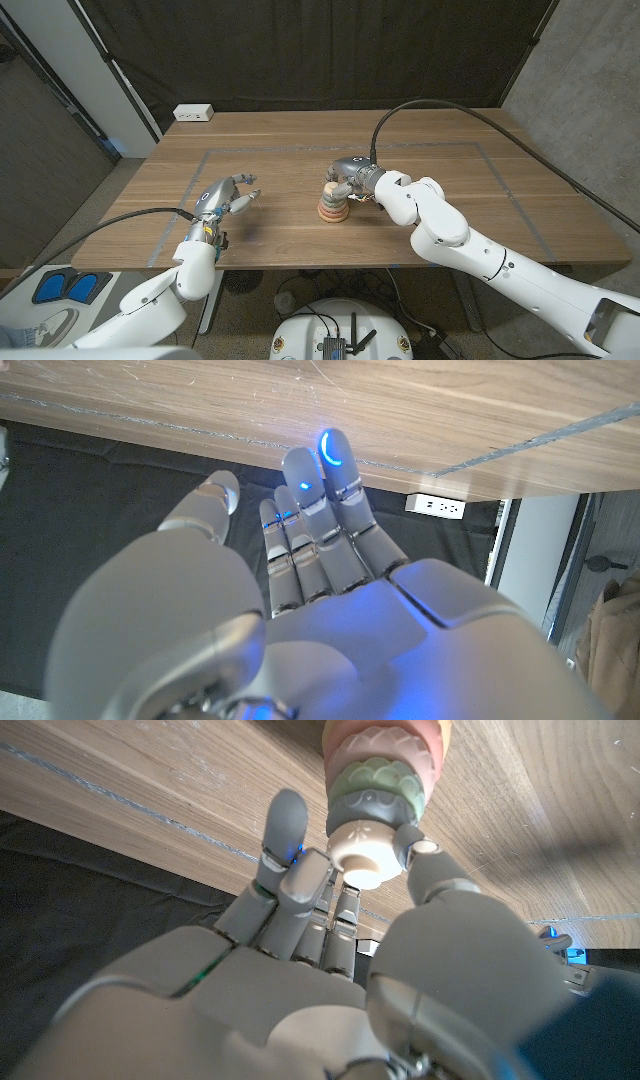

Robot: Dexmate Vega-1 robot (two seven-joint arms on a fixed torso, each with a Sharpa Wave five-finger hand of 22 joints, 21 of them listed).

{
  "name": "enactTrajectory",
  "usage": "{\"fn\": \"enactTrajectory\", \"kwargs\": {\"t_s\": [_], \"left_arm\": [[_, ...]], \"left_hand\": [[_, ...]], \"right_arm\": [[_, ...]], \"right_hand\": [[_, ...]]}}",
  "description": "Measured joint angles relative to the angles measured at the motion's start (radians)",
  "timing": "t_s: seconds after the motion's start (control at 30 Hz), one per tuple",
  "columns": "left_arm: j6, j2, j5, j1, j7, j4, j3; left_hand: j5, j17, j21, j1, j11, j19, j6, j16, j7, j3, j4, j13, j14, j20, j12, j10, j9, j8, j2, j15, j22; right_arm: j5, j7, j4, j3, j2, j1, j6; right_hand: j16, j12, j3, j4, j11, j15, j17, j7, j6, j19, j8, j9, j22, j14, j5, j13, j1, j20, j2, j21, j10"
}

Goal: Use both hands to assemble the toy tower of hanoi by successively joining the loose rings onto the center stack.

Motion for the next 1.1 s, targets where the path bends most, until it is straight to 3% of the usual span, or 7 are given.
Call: {"fn": "enactTrajectory", "kwargs": {"t_s": [0.1,0.27,0.43,0.67,0.77,1.1], "left_arm": [[0.0,0.0,0.0,0.004,0.001,-0.004,-0.002],[0.001,0.0,0.0,0.01,0.003,-0.009,-0.004],[0.004,-0.002,0.001,0.016,0.005,-0.013,-0.007],[0.004,-0.005,0.001,0.021,0.007,-0.016,-0.009],[0.004,-0.006,0.001,0.024,0.009,-0.018,-0.009],[0.007,-0.011,0.007,0.036,0.013,-0.028,-0.012]], "left_hand": [[0.0,0.0,0.0,-0.004,0.0,0.0,0.0,0.0,0.0,0.0,0.0,0.0,0.0,0.0,0.0,0.0,0.0,0.0,0.004,0.0,0.0],[0.0,0.0,0.0,-0.004,-0.005,0.0,0.0,0.0,0.0,0.0,0.0,0.0,0.0,0.0,0.0,0.005,0.0,0.0,0.004,0.0,0.0],[0.0,0.0,0.0,-0.004,-0.005,0.0,0.0,0.0,0.0,0.0,0.0,0.0,0.0,0.0,0.0,0.005,0.0,0.0,0.004,0.0,0.0],[0.0,0.0,0.0,-0.012,-0.005,0.0,0.0,0.0,0.0,0.005,0.006,0.0,0.0,0.0,0.0,0.005,0.0,0.0,0.012,0.0,0.0],[0.0,0.0,0.0,-0.012,-0.005,0.0,0.0,0.0,0.0,0.005,0.006,0.0,0.0,0.0,0.0,0.005,0.0,0.0,0.012,0.0,0.0],[0.0,0.001,0.0,-0.021,-0.001,0.0,0.0,0.0,0.0,0.014,0.008,0.0,0.0,0.0,0.0,0.01,0.0,0.0,0.021,0.0,0.0]], "right_arm": [[0.0,0.002,0.0,0.002,0.0,-0.002,0.0],[0.005,0.006,0.0,0.006,-0.004,-0.004,0.002],[0.008,0.01,-0.003,0.008,-0.009,-0.005,0.007],[0.009,0.018,-0.01,0.012,-0.017,-0.008,0.012],[0.007,0.025,-0.015,0.014,-0.021,-0.01,0.012],[-0.01,0.045,-0.038,0.022,-0.031,-0.024,0.003]], "right_hand": [[0.0,0.0,-0.011,0.01,-0.002,0.003,0.0,-0.004,-0.004,0.0,-0.002,0.0,-0.007,-0.003,0.0,-0.007,0.0,0.0,0.0,0.0,-0.002],[0.0,-0.019,-0.036,0.012,-0.031,0.004,0.0,-0.022,-0.025,0.015,-0.024,-0.007,-0.018,-0.002,0.0,-0.027,-0.004,0.0,0.004,0.0,-0.031],[0.0,-0.02,-0.046,0.012,-0.059,-0.002,0.0,-0.009,-0.076,0.018,-0.046,-0.011,-0.02,0.01,0.0,-0.044,-0.002,-0.004,0.009,0.0,-0.059],[-0.001,-0.023,-0.051,0.009,-0.076,-0.002,0.0,0.006,-0.125,0.018,-0.065,-0.017,-0.028,0.01,-0.008,-0.062,-0.05,-0.004,-0.025,-0.015,-0.077],[-0.007,-0.023,-0.051,0.009,-0.071,-0.001,0.0,0.008,-0.141,0.018,-0.073,-0.017,-0.031,0.009,-0.012,-0.068,-0.05,-0.004,-0.046,-0.022,-0.101],[-0.007,-0.023,-0.06,0.009,-0.042,0.009,0.0,0.012,-0.215,0.011,-0.089,-0.026,-0.032,-0.009,-0.025,-0.091,-0.074,-0.003,-0.069,-0.032,-0.17]]}}
